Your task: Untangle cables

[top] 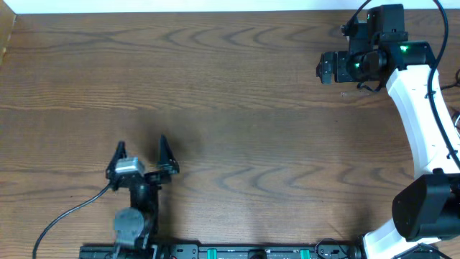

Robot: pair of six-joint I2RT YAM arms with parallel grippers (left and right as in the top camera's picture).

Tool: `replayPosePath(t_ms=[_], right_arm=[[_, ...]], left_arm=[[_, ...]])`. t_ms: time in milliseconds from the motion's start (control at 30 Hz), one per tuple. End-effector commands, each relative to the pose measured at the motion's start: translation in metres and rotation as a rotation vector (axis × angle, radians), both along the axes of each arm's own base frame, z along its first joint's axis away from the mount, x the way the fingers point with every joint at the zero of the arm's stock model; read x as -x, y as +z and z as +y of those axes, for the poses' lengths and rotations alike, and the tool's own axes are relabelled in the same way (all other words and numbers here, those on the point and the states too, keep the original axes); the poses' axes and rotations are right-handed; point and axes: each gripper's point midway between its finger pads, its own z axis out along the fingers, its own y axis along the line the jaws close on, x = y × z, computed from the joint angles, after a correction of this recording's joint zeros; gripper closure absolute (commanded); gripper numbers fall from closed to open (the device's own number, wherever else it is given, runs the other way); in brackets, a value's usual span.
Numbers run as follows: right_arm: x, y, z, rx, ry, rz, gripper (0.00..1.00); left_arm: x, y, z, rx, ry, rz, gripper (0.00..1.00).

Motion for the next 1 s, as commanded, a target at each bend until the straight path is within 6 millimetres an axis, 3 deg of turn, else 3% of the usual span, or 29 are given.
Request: replayPosePath(t_ms=[0, 67, 533, 667, 767, 967], right_arm=[[0.002, 0.004, 0.001, 0.003, 0.014, -0.011, 0.01], [0.002, 0.004, 0.001, 0.003, 0.014, -0.011, 0.01], [0.002, 0.004, 0.001, 0.003, 0.013, -0.011, 0.01], [0.002, 0.004, 0.001, 0.003, 0.013, -0.011, 0.01], [0.002, 0.004, 0.001, 0.003, 0.014, -0.010, 0.01], [0.002, 0.004, 0.001, 0.003, 0.014, -0.011, 0.01]], left_arm=[[0.000, -0.040, 0.000, -0.041, 0.003, 0.163, 0.03], [0.002, -0.057, 0.000, -0.056, -0.001, 0.233, 0.03], [0.002, -0.058, -0.008, -0.051, -0.051, 0.236, 0.03], [0.002, -0.059, -0.016, -0.060, -0.094, 0.240, 0.03], [0.004, -0.061, -0.038, -0.204, -0.230, 0.239, 0.03], [0.004, -0.060, -0.043, -0.218, -0.256, 0.233, 0.02]])
